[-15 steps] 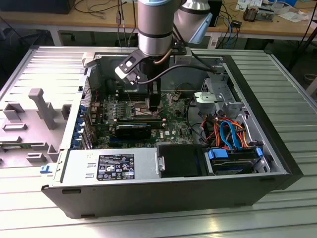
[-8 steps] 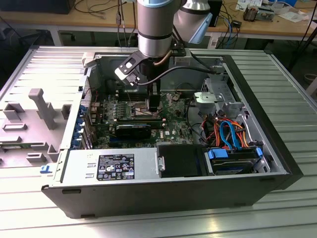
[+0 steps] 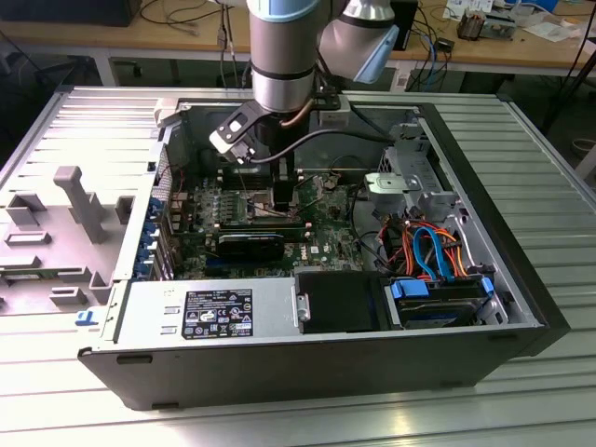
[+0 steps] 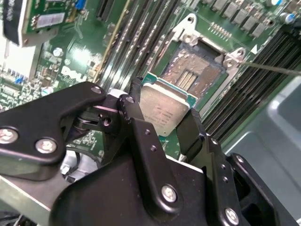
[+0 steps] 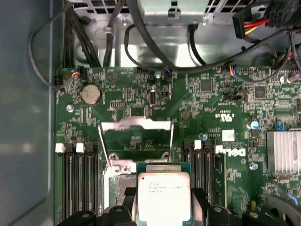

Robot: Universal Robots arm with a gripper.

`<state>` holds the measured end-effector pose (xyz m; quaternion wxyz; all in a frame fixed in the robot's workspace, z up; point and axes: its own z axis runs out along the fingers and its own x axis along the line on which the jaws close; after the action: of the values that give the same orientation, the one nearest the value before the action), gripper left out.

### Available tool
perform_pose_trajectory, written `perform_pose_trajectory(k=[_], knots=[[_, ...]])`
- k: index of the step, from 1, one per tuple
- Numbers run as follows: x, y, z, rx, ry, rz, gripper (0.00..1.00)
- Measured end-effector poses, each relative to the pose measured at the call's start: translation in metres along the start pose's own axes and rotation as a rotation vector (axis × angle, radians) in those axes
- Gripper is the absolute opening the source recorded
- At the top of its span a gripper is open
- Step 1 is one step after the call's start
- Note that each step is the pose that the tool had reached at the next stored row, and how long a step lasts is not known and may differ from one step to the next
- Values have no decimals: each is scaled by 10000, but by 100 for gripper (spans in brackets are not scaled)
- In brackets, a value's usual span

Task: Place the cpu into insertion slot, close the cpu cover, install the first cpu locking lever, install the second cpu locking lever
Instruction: 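Place the cpu into insertion slot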

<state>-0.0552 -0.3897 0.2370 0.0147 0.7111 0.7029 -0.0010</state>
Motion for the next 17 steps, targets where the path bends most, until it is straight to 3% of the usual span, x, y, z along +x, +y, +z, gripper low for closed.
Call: perform_pose_trajectory(k=[6,9,17], knots=[[63,-48,36,-4,2,-168,55],[143,-77,95,-6,5,-268,55],[152,-129,171,-6,5,-269,55]])
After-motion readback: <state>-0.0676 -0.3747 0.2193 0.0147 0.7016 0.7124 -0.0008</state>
